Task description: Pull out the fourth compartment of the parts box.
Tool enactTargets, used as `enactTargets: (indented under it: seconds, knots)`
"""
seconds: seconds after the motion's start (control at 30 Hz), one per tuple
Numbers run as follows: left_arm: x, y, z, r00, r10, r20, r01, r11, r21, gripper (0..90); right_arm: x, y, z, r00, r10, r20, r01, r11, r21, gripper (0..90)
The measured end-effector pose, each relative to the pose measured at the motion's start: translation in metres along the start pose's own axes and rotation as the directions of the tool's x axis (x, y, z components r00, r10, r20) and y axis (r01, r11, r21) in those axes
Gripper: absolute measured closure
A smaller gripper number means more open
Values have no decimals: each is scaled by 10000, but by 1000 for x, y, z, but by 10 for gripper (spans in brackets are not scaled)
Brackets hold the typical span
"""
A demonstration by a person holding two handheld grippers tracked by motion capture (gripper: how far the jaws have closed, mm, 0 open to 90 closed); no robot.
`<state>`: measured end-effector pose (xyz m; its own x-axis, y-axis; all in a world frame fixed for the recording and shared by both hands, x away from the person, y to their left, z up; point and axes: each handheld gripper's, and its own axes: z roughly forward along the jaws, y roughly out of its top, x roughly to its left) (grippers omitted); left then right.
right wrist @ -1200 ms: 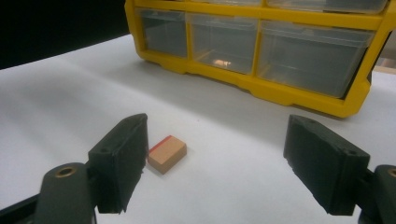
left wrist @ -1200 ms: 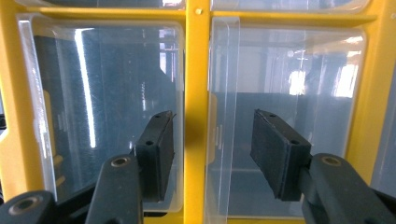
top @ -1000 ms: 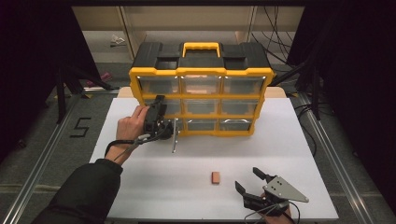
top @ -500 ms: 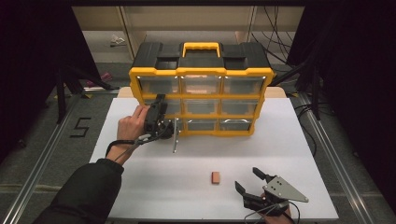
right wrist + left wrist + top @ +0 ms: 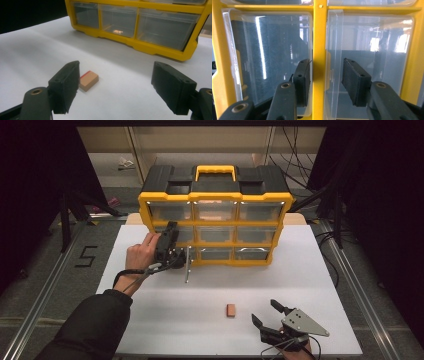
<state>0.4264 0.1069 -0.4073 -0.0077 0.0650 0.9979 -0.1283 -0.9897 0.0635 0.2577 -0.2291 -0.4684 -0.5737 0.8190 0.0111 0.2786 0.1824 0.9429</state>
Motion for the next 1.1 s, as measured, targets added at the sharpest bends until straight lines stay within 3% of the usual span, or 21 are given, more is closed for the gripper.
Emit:
enactTargets:
  seconds: [0.13, 0.2, 0.67, 0.83, 1.1]
  knots:
    - [1, 0, -1, 9999, 135, -53, -135, 9999, 7, 627, 0, 0, 0, 10000, -6, 16, 6, 10000, 20, 241]
    - [1, -1, -1, 10000, -11, -29, 11, 10000, -16, 649, 0, 0, 0, 10000, 16, 22, -16, 10000, 13, 241]
    - [0, 0, -3, 9994, 281, -220, -281, 9996, -4, 664, 0, 0, 0, 10000, 28, 35, -28, 10000, -10, 241]
    - [-3, -1, -3, 9994, 179, -305, -182, 9998, -79, 668, 0, 0, 0, 10000, 21, 45, -21, 10000, -12, 241]
    - [-4, -3, -5, 9998, 209, 9, -209, 9996, -207, 780, 0, 0, 1, 10000, -17, 37, 16, 10000, 10, 242]
